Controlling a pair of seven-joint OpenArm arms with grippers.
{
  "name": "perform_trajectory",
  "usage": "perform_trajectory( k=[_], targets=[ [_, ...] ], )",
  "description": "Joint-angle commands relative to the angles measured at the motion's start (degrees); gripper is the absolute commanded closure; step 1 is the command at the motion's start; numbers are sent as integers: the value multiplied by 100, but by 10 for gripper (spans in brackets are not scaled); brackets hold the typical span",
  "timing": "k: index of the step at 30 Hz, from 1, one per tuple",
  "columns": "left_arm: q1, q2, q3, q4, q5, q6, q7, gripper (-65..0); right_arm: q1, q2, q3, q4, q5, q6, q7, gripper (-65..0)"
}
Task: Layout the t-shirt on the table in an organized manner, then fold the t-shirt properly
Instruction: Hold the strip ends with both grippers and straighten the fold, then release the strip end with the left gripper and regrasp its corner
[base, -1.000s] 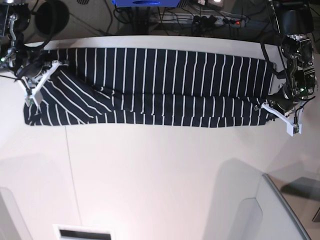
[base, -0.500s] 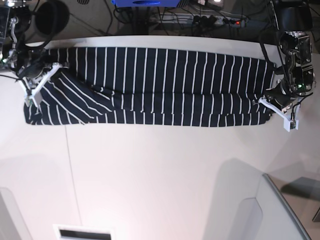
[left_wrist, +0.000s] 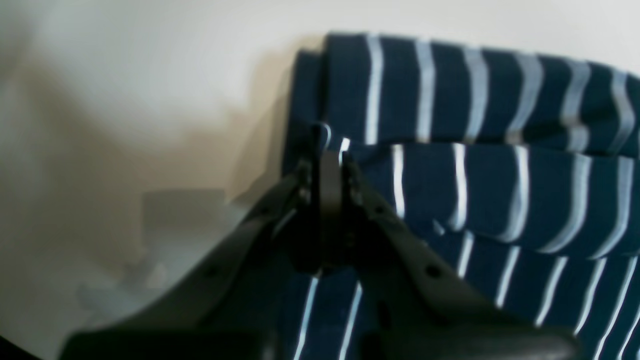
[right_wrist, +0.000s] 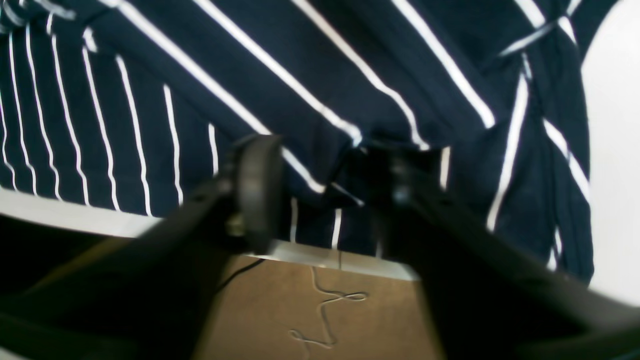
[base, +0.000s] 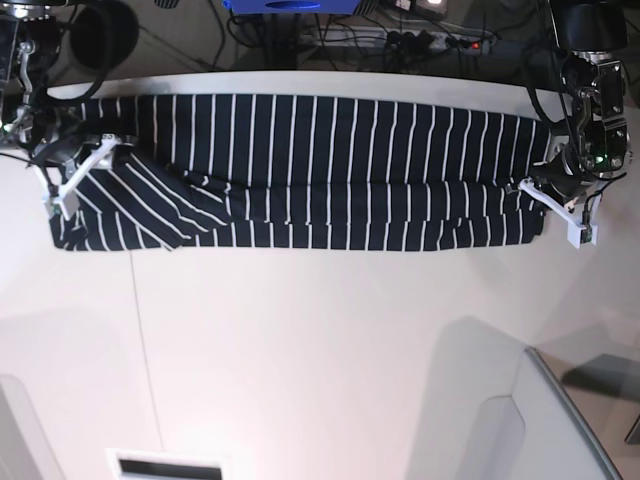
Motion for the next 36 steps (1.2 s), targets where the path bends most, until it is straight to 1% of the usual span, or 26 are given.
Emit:
perform_trajectory(
  k=[1,7,9,11,13,15,16,18,19,20,21,22,23,25,26,27,28,31,33,36],
  targets=[
    [8,-134,-46,103,-16,26,-80,0,-25,78,78,121,63,-21,86,-332],
    [140,-178,-125,94,-16,26,-80,-130,-52,25,729,578,63,-30,77,-327],
    [140,-213,-318,94,-16,26,-80,-168,-104,34,940,771,63,-30,51,-327],
    [140,-213,-555,112,-25,26,-80,-188,-131,34,1098,929,63,-21,103,-327],
    [140,-205,-828,296,-51,26,-80,-186,-113,69,1080,1000,63,14,244,-327],
    [149,-161,-1144,622,-60,26,-80,-179,-34,86,905,965,63,14,534,-327],
    [149,-82,-1303,824,-60,26,-62,-176,63,86,799,938,63,14,684,-327],
    [140,173,-1496,1299,-60,26,237,-168,256,95,623,692,63,14,877,-312],
    [122,323,-1426,1536,-60,26,404,-133,414,95,553,525,63,14,939,-272],
    [96,516,-1224,1729,-60,26,501,-53,590,95,491,297,63,14,991,-200],
    [96,666,-1004,1809,-25,26,483,0,740,95,456,94,63,14,1035,-119],
    [78,780,-810,1791,-16,26,413,0,933,95,404,-152,63,14,1097,-24],
    [61,877,-643,1668,-16,26,263,0,1126,86,351,-424,63,14,1176,0],
    [-36,1009,-450,1211,-16,26,-89,0,1452,86,254,-987,63,14,1308,-33],
    [-71,1044,-432,956,-16,34,-229,0,1566,95,254,-1224,63,14,1387,-27],
    [-98,1070,-415,648,-16,34,-370,0,1671,130,237,-1444,63,14,1492,-8],
    [-124,1070,-406,367,-16,34,-510,0,1742,245,237,-1629,63,14,1589,0],
    [-133,1044,-388,-178,-7,34,-906,0,1997,447,-54,-2139,63,14,1818,0],
    [-124,938,-380,-398,107,34,-1038,0,2093,579,-229,-2534,63,14,2020,0],
    [-133,921,-415,-583,512,34,-1064,0,2190,649,-361,-3158,63,14,2380,0]
  ],
)
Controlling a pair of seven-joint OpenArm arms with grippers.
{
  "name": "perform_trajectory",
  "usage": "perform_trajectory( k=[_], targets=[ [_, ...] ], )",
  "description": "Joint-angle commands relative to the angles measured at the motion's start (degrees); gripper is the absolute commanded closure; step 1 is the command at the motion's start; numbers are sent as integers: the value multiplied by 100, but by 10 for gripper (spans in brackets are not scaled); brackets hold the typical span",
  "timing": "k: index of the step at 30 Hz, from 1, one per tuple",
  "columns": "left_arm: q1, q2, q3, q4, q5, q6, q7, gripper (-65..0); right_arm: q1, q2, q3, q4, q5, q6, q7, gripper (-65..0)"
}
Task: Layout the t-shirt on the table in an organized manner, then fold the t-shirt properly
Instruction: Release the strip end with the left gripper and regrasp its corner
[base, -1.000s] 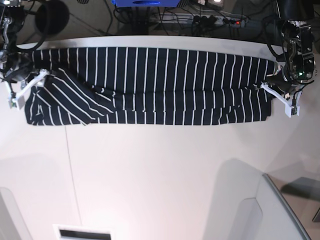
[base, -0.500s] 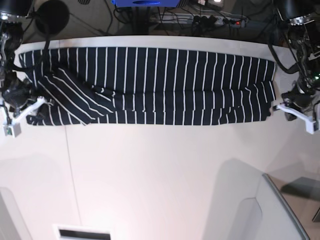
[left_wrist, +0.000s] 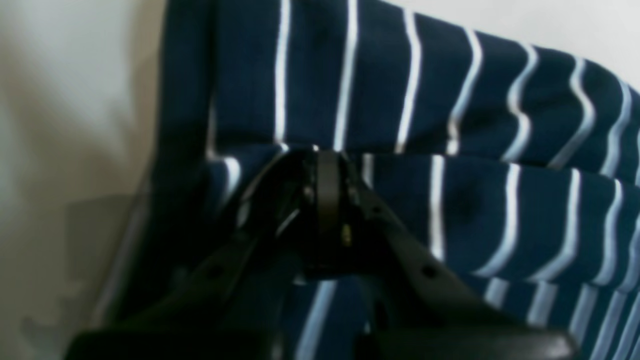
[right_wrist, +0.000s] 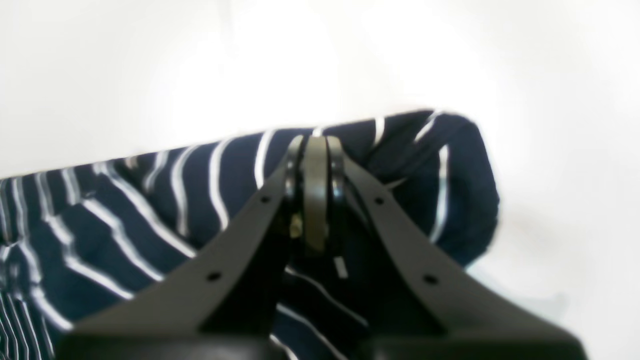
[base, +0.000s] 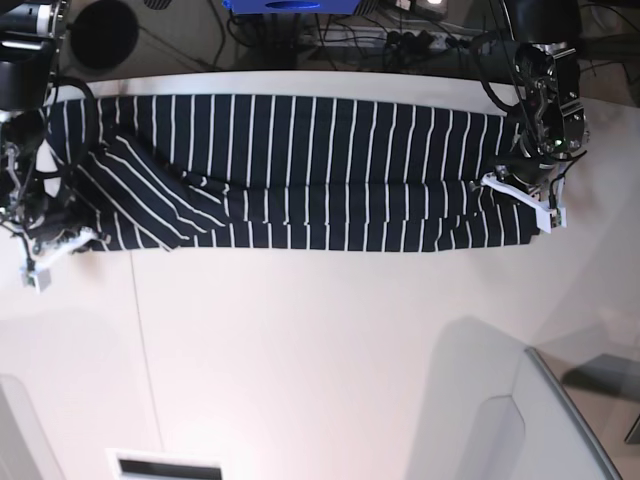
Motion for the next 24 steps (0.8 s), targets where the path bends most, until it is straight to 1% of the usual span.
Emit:
perform_trajectory(
  k=[1,3,5,9,14,17,21,24],
  targets=[
    [-26,-87,-50,1,174,61,-26,0,143,151,17,-174,69,36,160,0],
    [-87,-78,-59,-52,420,61,-26,0,213,274,-27,-666,69,36,354,0],
    [-87,-96,-59,-202,534,61,-35,0,283,424,-185,-1018,69,36,573,0],
    [-149,-105,-59,-369,569,61,-35,0,301,679,-546,-1203,69,36,881,0],
    [-166,-87,-32,-333,543,61,-35,0,371,881,-616,-1194,69,10,890,0],
    [-149,-43,-15,-43,534,61,0,0,371,925,-607,-1159,69,10,890,0],
    [-105,54,-59,458,534,61,53,0,222,925,-590,-332,69,10,890,0],
    [-114,54,-120,906,525,61,563,0,-77,933,-590,688,69,1,863,0]
  ],
)
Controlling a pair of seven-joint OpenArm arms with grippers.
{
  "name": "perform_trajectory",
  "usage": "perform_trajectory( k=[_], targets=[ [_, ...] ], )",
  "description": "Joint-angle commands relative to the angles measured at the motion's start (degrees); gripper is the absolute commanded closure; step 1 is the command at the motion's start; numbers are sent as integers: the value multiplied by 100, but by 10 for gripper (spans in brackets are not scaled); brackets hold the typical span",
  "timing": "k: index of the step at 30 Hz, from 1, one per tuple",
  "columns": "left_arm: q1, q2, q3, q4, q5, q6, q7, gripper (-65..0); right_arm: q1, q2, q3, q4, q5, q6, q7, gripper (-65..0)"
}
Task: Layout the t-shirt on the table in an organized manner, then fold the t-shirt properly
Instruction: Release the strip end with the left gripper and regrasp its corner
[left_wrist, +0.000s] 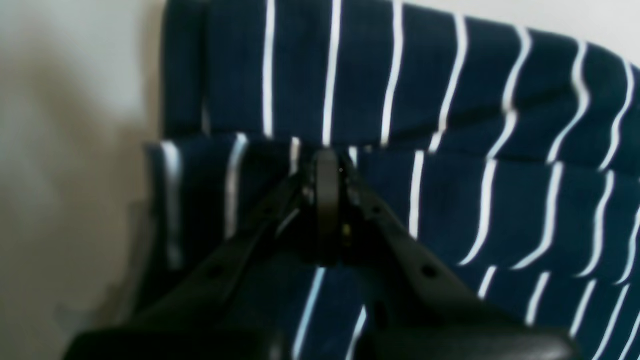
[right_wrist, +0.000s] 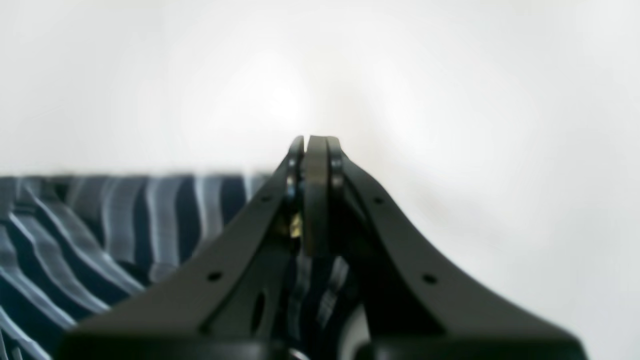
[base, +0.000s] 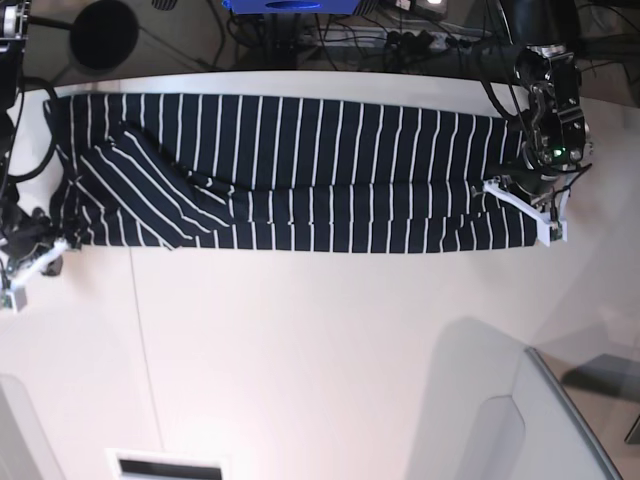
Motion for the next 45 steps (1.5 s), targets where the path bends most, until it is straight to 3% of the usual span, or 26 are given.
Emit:
perform_trajectory(
  k=[1,3,6,9,12,13,15,17,19,20,24,26,32,45],
  targets=[
    [-63,-71,-138,341,-43,28,17,0,-96,134,38,456,63,31,101,0],
    [-55,-62,-376,755,-78,19,228,0,-438,107,46,1141,63,-4,92,0],
    [-55,-132,-824,1220,-509,19,703,0,-984,81,20,1941,63,-355,-5,0],
    [-55,-431,-1193,1361,-1212,19,1222,0,-1300,-86,20,2188,63,-426,-14,0],
    [7,-730,-1606,1291,-2091,19,1310,0,-1467,-183,11,2135,63,-426,-14,0],
    [104,-818,-1712,1264,-2364,19,1310,-56,-1493,-236,2,2126,63,-426,-14,0],
    [227,-1029,-1817,1203,-2988,10,1310,-258,-1617,-315,2,2056,63,-426,-14,0],
    [306,-1170,-1835,983,-3533,-7,1301,-411,-1660,-341,2,2021,63,-426,-14,0],
    [367,-1328,-1835,605,-3929,-394,1275,-466,-1704,-359,2,2021,63,-426,-14,0],
    [376,-1389,-1844,333,-4026,-807,1275,-461,-1766,-359,2,2021,63,-426,-14,0],
    [262,-1416,-2028,-951,-3823,-2583,1134,-433,-1854,-359,2,2012,63,-426,-14,0],
    [174,-1398,-2125,-1443,-3524,-3199,958,-421,-1933,-332,2,2012,63,-426,-14,0],
    [68,-1205,-2125,-1707,-2760,-3273,571,-411,-1968,-350,2,2012,63,-426,-14,0],
    [-433,-1214,-2090,-2700,-2628,-3273,281,-411,-1977,-350,-6,2012,63,-426,-93,0]
  ],
)
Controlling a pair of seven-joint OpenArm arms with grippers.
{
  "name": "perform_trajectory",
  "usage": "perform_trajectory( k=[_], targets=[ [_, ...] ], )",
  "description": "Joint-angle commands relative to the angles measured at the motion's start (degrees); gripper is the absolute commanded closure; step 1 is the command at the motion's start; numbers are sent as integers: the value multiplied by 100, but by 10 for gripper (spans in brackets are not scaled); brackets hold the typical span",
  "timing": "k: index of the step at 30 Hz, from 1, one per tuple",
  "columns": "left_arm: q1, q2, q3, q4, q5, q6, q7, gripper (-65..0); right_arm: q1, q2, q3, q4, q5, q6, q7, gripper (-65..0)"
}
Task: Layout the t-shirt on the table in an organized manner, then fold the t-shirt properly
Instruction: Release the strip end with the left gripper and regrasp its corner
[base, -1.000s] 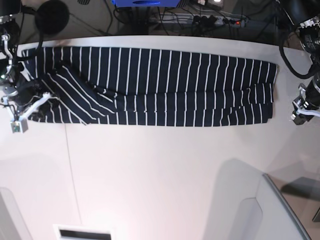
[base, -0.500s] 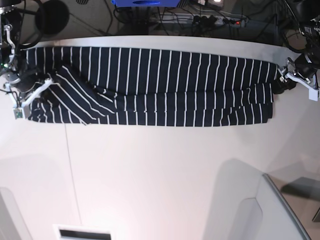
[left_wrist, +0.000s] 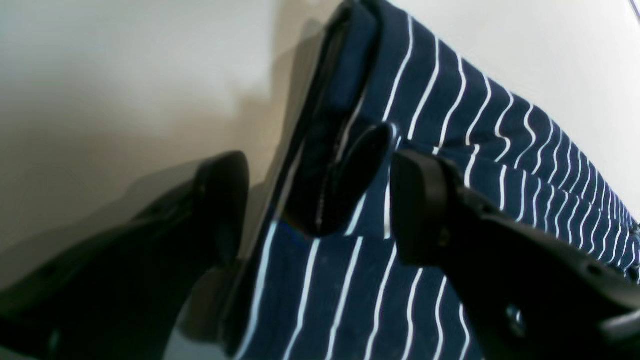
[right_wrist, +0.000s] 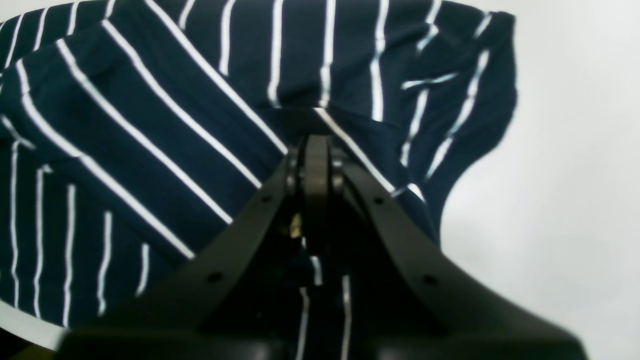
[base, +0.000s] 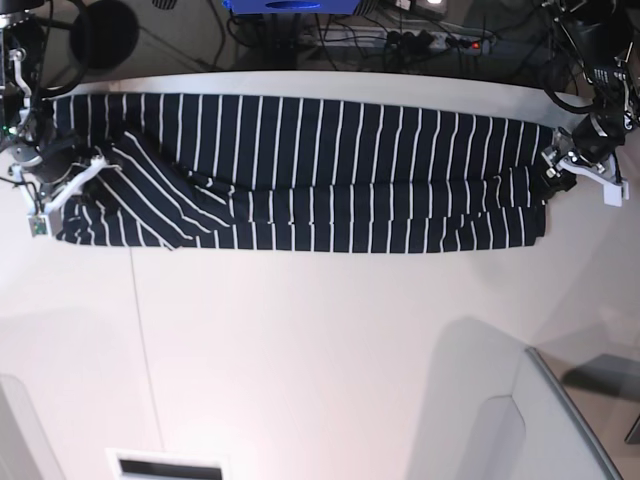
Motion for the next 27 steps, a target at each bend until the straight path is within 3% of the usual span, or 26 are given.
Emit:
perform_trajectory(
  k=[1,5,9,20,22,24,27],
  targets=[
    [-79,-169,-31,78,-84,-67,-80,-411,38,96,31,86,43,-4,100,0],
    [-325,-116,-31,69,523,-10,-80,-411,38,87,31,86,43,-4,100,0],
    [-589,156,-75,69,1349,78,-88,-411,38,87,31,86,43,5,100,0],
    [-641,244,-31,-415,1429,78,-88,-398,38,87,31,86,43,5,100,0],
    [-650,244,-57,-450,1429,78,-88,-319,38,87,31,86,43,5,100,0],
    [-650,244,-66,-450,1437,78,-97,-201,38,87,31,86,43,5,100,0],
    [-624,244,-31,-652,1446,78,-563,-20,38,87,31,95,43,5,100,0]
  ],
)
